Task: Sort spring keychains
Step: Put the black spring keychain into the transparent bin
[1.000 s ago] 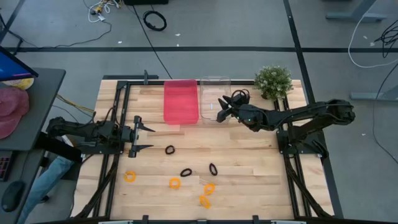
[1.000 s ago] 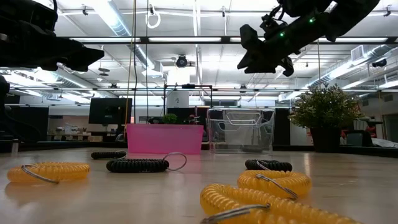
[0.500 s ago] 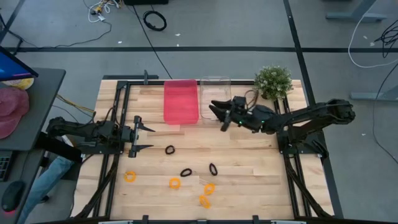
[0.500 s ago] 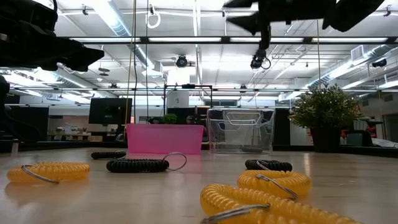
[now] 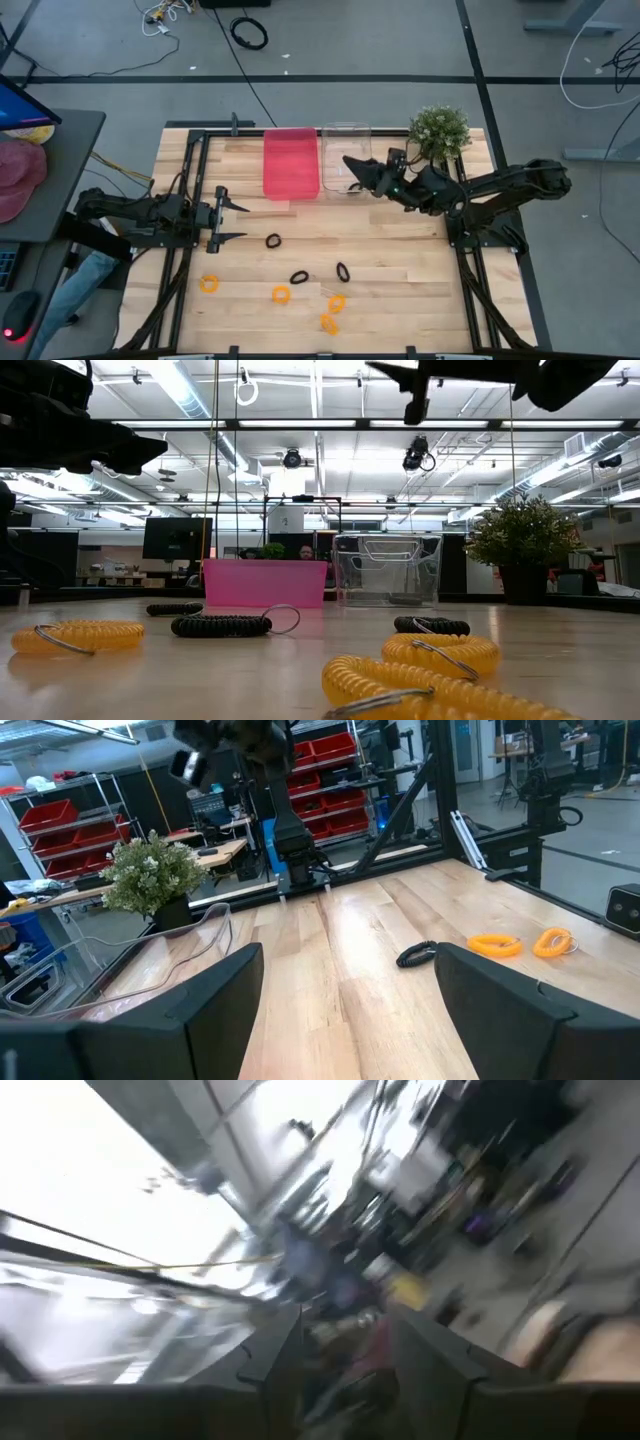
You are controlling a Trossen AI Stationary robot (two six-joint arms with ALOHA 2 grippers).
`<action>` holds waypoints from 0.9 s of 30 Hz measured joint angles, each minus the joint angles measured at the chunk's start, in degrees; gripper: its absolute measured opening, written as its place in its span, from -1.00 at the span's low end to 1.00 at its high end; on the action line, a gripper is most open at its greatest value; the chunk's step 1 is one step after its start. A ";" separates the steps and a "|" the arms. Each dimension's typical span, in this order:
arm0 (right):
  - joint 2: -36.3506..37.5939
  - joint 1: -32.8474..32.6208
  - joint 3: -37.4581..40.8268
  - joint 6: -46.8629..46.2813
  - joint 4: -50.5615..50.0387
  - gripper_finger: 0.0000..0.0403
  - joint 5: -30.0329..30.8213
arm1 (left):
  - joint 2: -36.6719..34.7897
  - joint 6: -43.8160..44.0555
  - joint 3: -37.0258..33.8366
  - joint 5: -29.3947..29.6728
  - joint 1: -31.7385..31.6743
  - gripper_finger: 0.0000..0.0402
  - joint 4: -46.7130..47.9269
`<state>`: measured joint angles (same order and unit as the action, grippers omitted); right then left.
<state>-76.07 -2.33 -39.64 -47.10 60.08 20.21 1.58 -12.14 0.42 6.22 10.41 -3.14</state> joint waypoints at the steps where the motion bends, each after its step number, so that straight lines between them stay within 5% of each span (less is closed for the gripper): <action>1: 0.00 -0.55 0.00 -1.75 0.69 -0.23 -1.29 | 0.00 0.00 0.01 0.00 0.00 0.49 0.00; 6: -0.02 -5.74 0.00 0.48 7.73 -0.23 -2.25 | 0.00 0.00 -0.01 0.00 0.00 0.49 0.00; 11: 0.44 -12.08 -0.14 17.27 15.32 -0.23 -1.87 | 0.00 0.00 -0.01 0.00 0.00 0.49 0.00; 15: 0.90 -17.02 -5.50 27.36 8.70 -0.23 1.68 | 0.01 -0.02 0.00 0.00 0.00 0.49 0.00; 20: 0.90 -22.21 -22.44 30.80 -28.87 -0.23 15.84 | 0.02 0.00 -0.01 0.00 0.00 0.49 0.00; 23: -0.51 -23.31 -34.65 15.44 -62.80 -0.23 24.47 | 0.02 -0.02 -0.01 0.00 0.00 0.49 0.00; 27: -5.66 -23.82 -45.25 -5.79 -92.98 -0.23 25.60 | 0.02 -0.01 0.01 0.00 0.00 0.49 0.00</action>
<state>-81.73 -26.14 -84.89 -52.89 -32.90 45.81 1.61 -12.15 0.43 6.22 10.41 -3.14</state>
